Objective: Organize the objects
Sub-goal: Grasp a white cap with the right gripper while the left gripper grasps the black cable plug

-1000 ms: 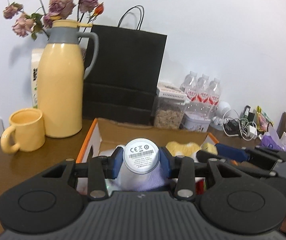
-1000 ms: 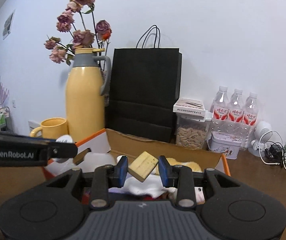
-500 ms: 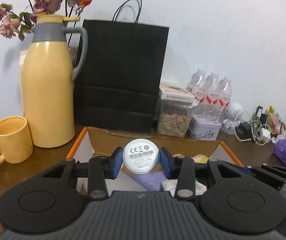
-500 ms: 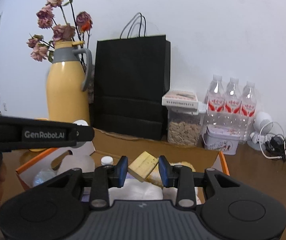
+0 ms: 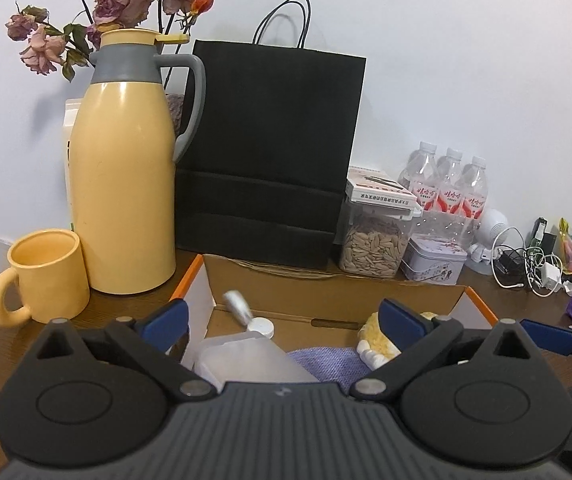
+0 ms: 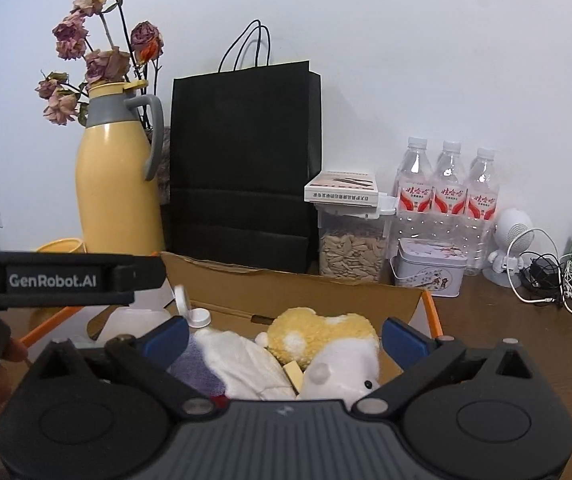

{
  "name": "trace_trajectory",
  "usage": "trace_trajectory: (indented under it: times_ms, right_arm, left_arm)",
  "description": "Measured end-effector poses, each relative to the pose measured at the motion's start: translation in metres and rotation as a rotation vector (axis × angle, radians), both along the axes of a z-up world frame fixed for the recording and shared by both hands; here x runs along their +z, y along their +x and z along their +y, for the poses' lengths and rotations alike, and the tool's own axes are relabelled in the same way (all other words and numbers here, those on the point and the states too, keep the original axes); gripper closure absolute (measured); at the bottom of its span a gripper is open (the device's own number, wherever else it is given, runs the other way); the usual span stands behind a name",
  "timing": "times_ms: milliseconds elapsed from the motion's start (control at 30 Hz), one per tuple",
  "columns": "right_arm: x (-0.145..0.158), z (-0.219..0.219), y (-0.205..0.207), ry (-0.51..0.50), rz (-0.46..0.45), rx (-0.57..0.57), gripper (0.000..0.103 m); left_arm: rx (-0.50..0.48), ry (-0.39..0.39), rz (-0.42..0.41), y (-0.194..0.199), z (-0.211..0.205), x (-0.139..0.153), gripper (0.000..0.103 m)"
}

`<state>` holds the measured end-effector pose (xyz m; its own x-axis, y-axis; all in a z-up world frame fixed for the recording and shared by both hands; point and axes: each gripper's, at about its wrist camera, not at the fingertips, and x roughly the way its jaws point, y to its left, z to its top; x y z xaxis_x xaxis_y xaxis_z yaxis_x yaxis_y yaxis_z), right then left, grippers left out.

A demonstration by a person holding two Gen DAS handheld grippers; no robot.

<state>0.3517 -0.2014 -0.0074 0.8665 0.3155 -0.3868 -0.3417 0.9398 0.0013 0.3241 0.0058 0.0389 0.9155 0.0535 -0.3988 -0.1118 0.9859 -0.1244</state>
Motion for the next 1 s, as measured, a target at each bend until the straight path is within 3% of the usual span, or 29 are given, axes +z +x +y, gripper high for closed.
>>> trace_trajectory:
  times_ms: [600,1000]
  right_arm:
    - [0.022,-0.007,-0.058,-0.018,-0.093,0.006,0.0]
    - [0.001,-0.02,-0.111,-0.051,-0.033,0.013,0.0]
  left_arm:
    - [-0.038,0.039,-0.049,-0.076,0.006,0.02,0.0]
    - [0.001,0.072,0.059,-0.124,0.029,-0.003,0.0]
